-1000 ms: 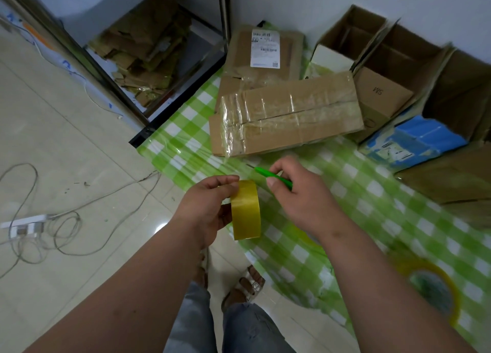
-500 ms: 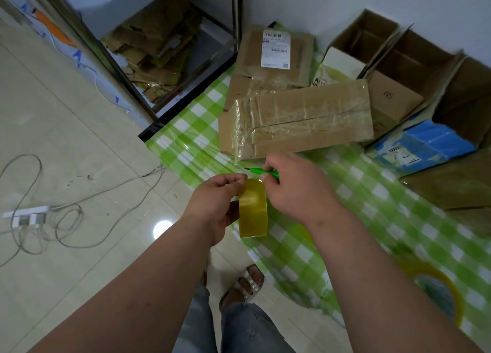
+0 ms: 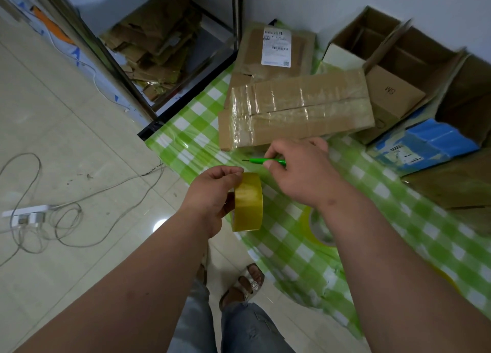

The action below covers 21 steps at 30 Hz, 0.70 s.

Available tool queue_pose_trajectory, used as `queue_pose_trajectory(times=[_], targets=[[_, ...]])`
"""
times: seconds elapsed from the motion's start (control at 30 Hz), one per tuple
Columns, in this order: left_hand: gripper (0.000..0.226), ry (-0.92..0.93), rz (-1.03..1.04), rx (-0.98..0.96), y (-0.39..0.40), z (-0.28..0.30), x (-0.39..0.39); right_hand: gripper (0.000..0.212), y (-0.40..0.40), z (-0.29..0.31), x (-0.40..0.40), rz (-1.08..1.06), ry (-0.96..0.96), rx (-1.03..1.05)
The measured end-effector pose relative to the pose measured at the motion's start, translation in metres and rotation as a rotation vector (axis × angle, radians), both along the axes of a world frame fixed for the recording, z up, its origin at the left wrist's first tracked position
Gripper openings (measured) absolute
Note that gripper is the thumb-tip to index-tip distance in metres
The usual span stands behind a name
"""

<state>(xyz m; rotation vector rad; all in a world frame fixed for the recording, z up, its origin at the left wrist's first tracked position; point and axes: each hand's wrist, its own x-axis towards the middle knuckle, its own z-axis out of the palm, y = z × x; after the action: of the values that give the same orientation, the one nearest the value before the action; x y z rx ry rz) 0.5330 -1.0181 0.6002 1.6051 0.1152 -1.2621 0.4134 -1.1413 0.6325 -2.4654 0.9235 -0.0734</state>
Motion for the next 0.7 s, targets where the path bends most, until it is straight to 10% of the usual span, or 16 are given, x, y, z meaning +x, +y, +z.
queue_pose_trajectory(times=[0.7], targets=[[0.007, -0.007, 0.008, -0.012, -0.010, 0.000, 0.007, 0.001, 0.014, -0.009, 0.016, -0.110, -0.032, -0.152]])
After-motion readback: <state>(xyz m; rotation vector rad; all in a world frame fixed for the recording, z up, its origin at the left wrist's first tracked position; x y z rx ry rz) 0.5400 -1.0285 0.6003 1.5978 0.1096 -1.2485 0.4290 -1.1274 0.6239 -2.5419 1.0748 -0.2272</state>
